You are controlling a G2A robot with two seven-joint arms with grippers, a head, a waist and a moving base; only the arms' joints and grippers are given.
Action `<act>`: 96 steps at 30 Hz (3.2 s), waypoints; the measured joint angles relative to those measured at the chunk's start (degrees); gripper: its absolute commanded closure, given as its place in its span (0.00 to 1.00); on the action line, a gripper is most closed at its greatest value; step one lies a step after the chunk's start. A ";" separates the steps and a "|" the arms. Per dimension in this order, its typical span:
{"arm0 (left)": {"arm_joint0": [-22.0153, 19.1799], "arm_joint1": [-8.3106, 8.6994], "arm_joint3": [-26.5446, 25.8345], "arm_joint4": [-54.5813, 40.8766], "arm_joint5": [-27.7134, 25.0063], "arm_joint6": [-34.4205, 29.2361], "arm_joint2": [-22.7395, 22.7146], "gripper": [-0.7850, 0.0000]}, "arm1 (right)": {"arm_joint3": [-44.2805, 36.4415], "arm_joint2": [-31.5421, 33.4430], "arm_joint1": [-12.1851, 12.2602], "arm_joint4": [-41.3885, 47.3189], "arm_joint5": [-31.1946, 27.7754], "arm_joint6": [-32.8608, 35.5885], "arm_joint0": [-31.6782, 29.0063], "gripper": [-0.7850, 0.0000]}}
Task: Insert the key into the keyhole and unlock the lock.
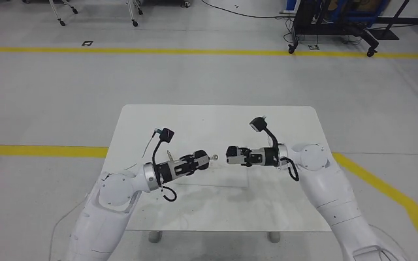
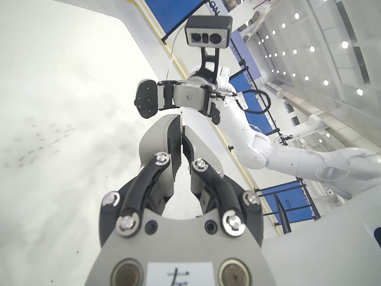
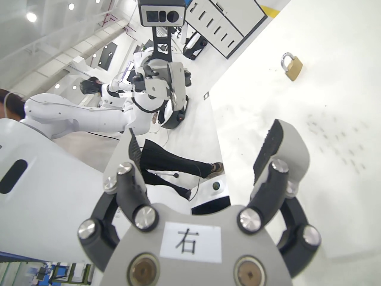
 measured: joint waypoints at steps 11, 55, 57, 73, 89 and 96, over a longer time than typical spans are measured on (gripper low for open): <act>-0.62 0.25 0.43 0.80 -0.72 1.07 1.94 1.00 | 3.19 -5.42 -0.30 3.13 0.73 0.72 2.68 0.71; 19.60 4.54 -15.23 26.68 4.54 14.86 -22.11 0.00 | 6.88 2.82 3.74 7.02 -13.14 -14.02 1.17 1.00; 22.32 4.60 -16.75 33.33 7.22 15.79 -22.15 0.00 | 6.95 3.01 3.77 7.06 -13.15 -14.25 1.11 1.00; 11.86 1.64 0.17 57.67 24.38 28.79 -0.22 0.00 | 6.93 2.95 3.76 7.05 -13.09 -14.16 1.14 1.00; 0.45 -1.24 11.57 59.04 31.99 26.23 8.33 0.40 | 6.93 2.95 3.76 7.05 -13.09 -14.16 1.14 1.00; -0.94 -1.95 13.58 57.71 31.91 26.19 9.34 0.60 | 6.93 2.95 3.76 7.05 -13.09 -14.16 1.14 1.00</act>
